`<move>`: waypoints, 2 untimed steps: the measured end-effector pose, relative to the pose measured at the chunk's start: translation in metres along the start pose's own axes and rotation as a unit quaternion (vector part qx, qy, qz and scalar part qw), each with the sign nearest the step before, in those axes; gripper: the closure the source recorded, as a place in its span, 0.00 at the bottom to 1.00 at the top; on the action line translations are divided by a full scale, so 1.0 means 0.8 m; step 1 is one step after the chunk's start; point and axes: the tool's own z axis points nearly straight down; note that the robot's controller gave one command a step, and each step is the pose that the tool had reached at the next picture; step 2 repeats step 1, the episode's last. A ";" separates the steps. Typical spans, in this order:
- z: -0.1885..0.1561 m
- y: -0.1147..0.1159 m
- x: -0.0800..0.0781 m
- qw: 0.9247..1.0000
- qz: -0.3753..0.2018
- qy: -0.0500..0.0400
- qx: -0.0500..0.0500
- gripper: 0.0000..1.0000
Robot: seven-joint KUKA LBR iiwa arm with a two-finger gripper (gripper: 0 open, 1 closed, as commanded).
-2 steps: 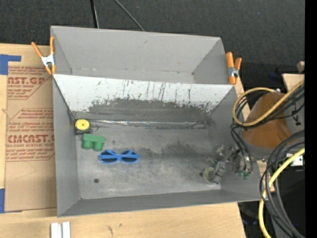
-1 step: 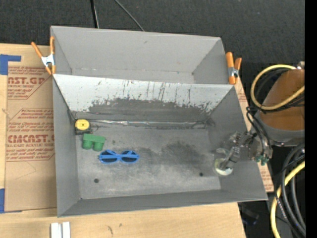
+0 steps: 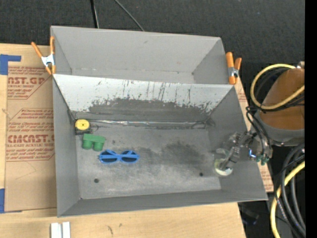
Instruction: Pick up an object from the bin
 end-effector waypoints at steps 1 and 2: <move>-0.039 0.001 -0.001 1.000 -0.001 -0.002 0.000 1.00; -0.039 0.001 -0.001 1.000 -0.001 -0.002 0.000 1.00</move>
Offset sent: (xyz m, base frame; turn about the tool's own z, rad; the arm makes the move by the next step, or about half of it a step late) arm -0.0001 -0.0001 0.0297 0.0000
